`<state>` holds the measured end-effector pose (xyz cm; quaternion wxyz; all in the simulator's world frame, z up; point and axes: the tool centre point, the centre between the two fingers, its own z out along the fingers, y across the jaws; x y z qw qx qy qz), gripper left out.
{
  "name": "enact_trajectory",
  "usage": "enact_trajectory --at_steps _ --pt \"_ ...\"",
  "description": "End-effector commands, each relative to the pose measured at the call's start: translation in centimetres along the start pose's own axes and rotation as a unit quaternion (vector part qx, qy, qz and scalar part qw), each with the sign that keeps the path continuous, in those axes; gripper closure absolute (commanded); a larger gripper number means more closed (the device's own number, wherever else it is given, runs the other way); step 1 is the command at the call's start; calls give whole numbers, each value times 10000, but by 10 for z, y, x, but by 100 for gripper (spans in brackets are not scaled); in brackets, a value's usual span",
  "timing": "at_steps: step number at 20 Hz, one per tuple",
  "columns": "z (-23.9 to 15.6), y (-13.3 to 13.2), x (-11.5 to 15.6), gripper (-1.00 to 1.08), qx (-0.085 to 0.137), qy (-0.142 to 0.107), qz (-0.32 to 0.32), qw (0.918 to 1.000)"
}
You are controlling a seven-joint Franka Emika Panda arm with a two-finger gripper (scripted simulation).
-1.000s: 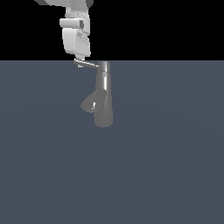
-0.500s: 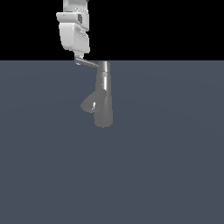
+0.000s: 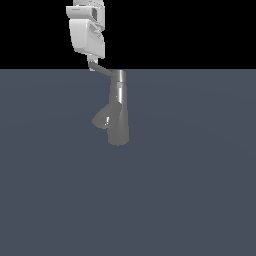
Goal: Turn on the faucet by rotating a designated handle.
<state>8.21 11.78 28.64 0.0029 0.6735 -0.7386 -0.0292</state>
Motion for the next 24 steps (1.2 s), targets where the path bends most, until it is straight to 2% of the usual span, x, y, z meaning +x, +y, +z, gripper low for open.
enact_trajectory --at_steps 1,15,17,24 --pt "0 8 6 108 -45 12 2 10000" --pt "-14 44 34 108 -77 7 -37 10000" --pt "-14 41 28 108 -57 -3 -63 10000" --pt "-16 43 74 108 -68 1 -51 10000"
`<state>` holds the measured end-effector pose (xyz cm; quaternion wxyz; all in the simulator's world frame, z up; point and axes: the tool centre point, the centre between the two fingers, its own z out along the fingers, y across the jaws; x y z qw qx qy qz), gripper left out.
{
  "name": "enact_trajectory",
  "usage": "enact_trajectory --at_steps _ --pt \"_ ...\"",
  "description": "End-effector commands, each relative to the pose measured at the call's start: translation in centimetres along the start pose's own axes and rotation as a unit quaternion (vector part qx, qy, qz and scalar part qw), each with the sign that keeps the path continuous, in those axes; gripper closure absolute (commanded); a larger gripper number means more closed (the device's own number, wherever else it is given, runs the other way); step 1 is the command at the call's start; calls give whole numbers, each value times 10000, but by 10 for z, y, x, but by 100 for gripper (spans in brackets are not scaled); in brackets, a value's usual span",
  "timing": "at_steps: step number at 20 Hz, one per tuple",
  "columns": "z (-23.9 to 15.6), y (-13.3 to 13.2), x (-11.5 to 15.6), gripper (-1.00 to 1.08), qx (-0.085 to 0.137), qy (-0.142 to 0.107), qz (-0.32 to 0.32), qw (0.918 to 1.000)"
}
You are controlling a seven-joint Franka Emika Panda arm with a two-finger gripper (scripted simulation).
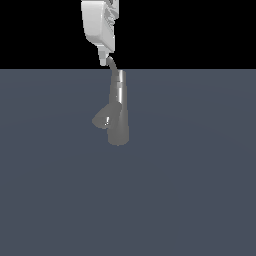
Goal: Turn on the faucet by rotating a designated handle.
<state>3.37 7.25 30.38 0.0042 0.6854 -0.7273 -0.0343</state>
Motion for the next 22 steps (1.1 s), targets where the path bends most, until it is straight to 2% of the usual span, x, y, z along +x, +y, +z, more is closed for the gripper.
enact_trajectory --at_steps 1,7,8,9,22 --pt "1 0 31 108 -18 22 113 9999" --pt "-1 2 74 108 -28 26 124 9999" --pt "-1 2 74 108 -28 26 124 9999" --pt "-1 3 43 108 -15 -5 -69 10000" --pt "13 -33 102 108 -24 15 49 10000"
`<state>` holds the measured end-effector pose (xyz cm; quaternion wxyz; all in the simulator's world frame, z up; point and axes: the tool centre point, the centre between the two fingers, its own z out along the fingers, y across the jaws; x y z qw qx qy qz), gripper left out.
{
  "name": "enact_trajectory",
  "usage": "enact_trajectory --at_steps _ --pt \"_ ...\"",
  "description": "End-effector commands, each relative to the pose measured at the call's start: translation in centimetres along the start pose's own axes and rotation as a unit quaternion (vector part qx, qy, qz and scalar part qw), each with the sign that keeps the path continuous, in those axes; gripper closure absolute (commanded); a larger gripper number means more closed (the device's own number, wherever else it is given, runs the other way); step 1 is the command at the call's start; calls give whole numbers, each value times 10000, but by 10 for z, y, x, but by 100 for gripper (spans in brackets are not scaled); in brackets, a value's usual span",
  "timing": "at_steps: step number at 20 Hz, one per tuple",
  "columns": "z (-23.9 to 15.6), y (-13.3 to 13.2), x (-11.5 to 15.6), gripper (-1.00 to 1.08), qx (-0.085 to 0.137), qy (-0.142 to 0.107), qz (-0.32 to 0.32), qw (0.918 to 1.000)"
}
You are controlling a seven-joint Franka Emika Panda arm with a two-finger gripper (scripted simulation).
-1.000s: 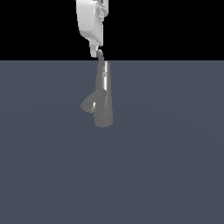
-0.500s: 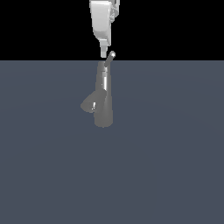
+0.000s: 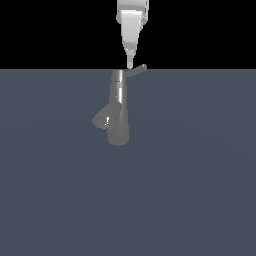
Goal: Turn on the faucet by rotating a designated handle.
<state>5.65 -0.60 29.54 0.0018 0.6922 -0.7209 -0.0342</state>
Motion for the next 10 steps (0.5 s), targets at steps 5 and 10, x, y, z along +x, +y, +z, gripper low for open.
enact_trajectory --at_steps 5,10 --pt "14 -17 45 108 -42 35 184 9998" --pt "18 -26 61 108 -45 40 216 9997"
